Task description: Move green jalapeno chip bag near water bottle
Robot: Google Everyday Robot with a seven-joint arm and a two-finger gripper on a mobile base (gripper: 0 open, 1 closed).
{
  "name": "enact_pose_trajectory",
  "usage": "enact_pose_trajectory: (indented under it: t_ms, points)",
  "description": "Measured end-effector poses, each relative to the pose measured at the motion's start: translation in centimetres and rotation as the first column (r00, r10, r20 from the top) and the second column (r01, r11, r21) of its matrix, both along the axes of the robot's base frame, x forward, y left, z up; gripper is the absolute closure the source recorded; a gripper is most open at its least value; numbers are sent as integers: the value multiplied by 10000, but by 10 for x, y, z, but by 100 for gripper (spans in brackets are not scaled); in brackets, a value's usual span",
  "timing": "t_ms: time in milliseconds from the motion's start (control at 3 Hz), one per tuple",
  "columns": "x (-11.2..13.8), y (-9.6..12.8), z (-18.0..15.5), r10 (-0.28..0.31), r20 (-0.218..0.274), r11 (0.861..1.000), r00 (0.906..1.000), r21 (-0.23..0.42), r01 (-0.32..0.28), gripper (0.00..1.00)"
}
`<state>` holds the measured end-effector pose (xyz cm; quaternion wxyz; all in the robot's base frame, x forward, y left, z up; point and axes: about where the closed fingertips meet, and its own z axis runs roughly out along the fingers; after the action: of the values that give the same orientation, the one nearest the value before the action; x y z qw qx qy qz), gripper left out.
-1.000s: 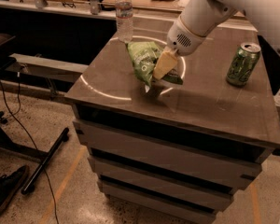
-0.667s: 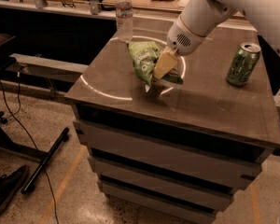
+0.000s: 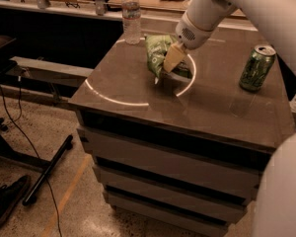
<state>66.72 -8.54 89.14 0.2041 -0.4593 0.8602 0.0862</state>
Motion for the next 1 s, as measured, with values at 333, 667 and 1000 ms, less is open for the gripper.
enact_pose_trajectory:
  t_ms: [333, 667, 1000]
  points:
    - [37, -10, 2, -1029, 254, 9946, 9944, 185, 1024, 100]
    - [71, -12, 7, -1939, 534, 9802, 9796, 521, 1912, 100]
    - [93, -6, 13, -2759, 871, 9597, 9572, 796, 2694, 100]
